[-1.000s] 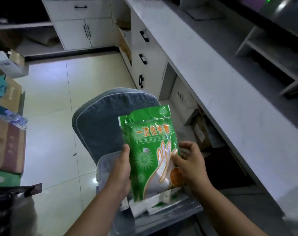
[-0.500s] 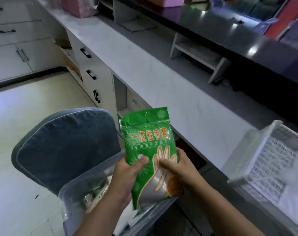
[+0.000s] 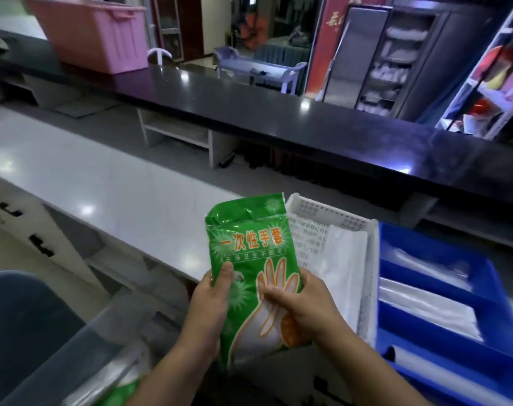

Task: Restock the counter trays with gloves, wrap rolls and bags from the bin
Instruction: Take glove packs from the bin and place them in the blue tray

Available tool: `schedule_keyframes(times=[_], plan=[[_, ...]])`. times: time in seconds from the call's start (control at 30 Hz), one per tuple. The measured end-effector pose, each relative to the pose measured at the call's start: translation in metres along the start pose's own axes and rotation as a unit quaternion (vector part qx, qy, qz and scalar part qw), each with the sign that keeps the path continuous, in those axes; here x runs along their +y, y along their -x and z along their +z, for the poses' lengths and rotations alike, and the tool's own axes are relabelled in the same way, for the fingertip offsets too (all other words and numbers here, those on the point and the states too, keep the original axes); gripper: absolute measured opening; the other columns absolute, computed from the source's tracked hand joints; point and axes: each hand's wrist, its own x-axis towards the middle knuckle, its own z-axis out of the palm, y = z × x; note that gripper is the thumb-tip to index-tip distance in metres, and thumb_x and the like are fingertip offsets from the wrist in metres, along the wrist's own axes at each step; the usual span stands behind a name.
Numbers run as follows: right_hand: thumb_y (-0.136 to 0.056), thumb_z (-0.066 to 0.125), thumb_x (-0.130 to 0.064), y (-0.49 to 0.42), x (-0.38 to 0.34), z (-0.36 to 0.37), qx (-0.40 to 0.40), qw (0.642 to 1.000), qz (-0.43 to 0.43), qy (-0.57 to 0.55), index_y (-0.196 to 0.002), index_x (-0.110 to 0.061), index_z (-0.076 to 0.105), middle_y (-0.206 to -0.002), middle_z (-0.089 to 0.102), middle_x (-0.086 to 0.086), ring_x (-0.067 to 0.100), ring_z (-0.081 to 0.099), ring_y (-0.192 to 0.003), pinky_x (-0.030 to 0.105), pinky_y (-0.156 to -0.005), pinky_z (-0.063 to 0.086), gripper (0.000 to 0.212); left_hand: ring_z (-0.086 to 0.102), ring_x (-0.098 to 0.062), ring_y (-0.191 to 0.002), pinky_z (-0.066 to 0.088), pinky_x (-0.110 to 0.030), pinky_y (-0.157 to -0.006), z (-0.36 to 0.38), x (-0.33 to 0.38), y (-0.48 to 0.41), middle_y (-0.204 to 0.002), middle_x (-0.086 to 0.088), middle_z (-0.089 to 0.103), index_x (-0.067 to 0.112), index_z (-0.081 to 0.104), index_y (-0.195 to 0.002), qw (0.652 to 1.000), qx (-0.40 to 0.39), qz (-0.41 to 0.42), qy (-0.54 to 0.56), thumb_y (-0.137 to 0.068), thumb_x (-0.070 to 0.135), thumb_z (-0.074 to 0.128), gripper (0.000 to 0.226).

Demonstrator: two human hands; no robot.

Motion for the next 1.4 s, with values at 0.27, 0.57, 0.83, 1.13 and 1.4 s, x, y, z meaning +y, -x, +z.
schedule_keyframes(times=[0.27,0.57,0.83,1.13,1.4], plan=[[-0.062,0.084,-0.01,-0.002,0.018,-0.18,0.026,1.0,0.013,0.012,-0.098,-0.015,0.063,-0.084,0.075,0.001,0.012,0.072,-0.077,0.022,-0.063,0.057,0.042,0.072,-0.031,-0.085,0.056,-0.037,-0.067,0.158,-0.038,-0.018,-0.094,-0.014,0.075,0.007,0.061,-0.104,0.997,-0.074,-0.016,-0.016,-0.056,0.03,0.08,0.056],[-0.062,0.084,-0.01,-0.021,0.023,-0.284,0.051,0.996,0.034,0.062,-0.08,-0.018,0.068,-0.073,0.076,-0.002,0.013,0.072,-0.07,0.019,-0.058,0.055,0.026,0.069,-0.012,-0.06,0.055,-0.023,-0.051,0.263,-0.048,-0.062,-0.07,-0.003,0.073,0.011,0.062,-0.081,0.999,-0.032,0.001,0.012,-0.085,0.003,0.06,0.009],[-0.055,0.084,-0.039,-0.025,0.004,-0.375,0.22,0.928,0.037,0.298,-0.071,-0.029,0.061,-0.067,0.071,-0.006,0.01,0.068,-0.063,0.038,-0.063,0.057,0.029,0.061,-0.014,-0.073,0.049,-0.024,-0.065,0.301,-0.079,-0.118,-0.078,0.001,0.066,0.018,0.062,-0.081,0.941,-0.131,0.119,-0.288,-0.077,0.01,0.07,0.013],[-0.065,0.069,-0.063,-0.022,-0.003,-0.426,0.317,0.817,0.057,0.479,-0.08,-0.036,0.058,-0.064,0.061,-0.017,0.004,0.056,-0.059,0.022,-0.047,0.035,0.032,0.048,-0.021,-0.116,0.04,-0.034,-0.091,0.362,-0.154,-0.153,-0.124,0.0,0.058,0.022,0.058,-0.123,0.598,-0.397,0.286,-0.634,-0.086,0.026,0.057,0.037],[-0.07,0.07,-0.057,-0.017,0.015,-0.446,0.318,0.8,0.098,0.5,-0.088,-0.028,0.061,-0.076,0.067,-0.009,0.013,0.059,-0.066,0.025,-0.05,0.04,0.035,0.045,-0.03,-0.118,0.04,-0.042,-0.092,0.409,-0.194,-0.165,-0.129,-0.008,0.052,0.024,0.044,-0.134,0.425,-0.493,0.236,-0.722,-0.086,0.037,0.06,0.053]])
